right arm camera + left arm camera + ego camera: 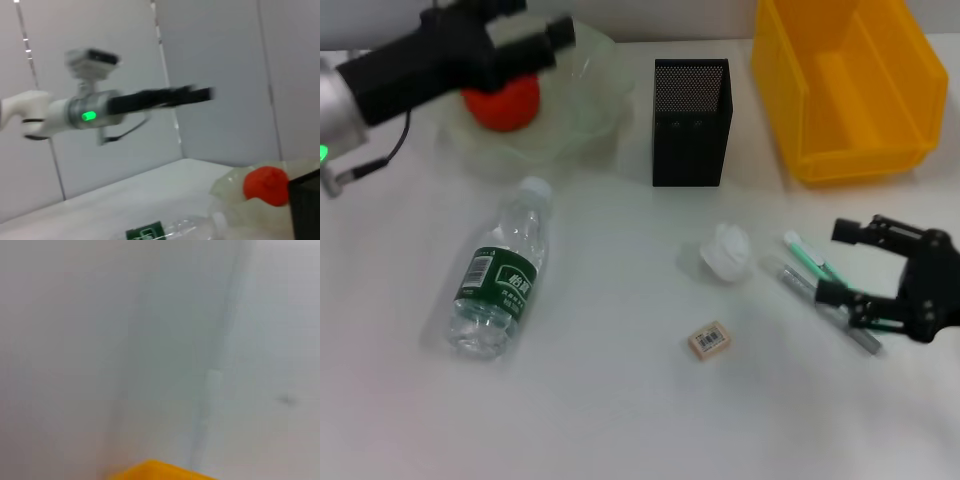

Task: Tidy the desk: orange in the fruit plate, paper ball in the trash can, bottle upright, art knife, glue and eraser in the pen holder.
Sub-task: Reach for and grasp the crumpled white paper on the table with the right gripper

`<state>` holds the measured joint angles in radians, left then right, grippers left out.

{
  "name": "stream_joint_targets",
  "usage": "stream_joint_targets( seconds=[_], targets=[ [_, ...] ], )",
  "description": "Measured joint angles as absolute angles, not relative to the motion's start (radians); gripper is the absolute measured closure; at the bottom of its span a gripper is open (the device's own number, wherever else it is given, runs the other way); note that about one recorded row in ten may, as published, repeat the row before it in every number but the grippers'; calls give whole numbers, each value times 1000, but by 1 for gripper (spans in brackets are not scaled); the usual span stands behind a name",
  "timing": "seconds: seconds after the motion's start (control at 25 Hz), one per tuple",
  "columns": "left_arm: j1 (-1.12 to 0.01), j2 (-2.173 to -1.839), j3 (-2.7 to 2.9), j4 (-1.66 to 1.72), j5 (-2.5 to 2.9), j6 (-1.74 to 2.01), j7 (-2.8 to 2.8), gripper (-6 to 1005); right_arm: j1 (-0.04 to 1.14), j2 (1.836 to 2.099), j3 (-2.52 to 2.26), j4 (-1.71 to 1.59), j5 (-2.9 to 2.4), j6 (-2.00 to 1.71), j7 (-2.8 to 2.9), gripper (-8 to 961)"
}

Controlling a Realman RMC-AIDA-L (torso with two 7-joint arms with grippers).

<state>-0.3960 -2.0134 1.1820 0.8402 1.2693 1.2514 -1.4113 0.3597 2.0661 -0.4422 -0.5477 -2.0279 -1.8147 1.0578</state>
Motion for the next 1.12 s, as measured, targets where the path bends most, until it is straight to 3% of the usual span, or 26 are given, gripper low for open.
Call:
stream_joint_targets(
  seconds=[0.16,0.24,0.48,0.8,0.92,1.08,1.12],
  targets=[
    [-365,-1961,1172,850,1452,1554,-1398,163,360,2055,-414,-627,-2027,-1825,1165,197],
    [-367,-1959,1172,845,1496,1588,-1395,163,366,2055,-421,-724,-2029,-1841,1278,199],
    [-384,-1993,1127,785,1695,1641,-1391,162,466,2056,-635,-1258,-2146,-1913,1876,205],
    [-381,-2001,1058,715,1700,1695,-1329,163,672,2031,-864,-1386,-2434,-1946,2209,213],
    [-376,-1997,1053,716,1700,1729,-1324,163,746,2041,-958,-1365,-2519,-1934,2271,216],
    [-369,-1987,1042,715,1700,1750,-1323,163,814,2083,-1086,-1315,-2662,-1846,2312,220],
    [-369,-1987,1042,715,1700,1750,-1323,163,814,2083,-1086,-1315,-2662,-1846,2312,221]
  ],
)
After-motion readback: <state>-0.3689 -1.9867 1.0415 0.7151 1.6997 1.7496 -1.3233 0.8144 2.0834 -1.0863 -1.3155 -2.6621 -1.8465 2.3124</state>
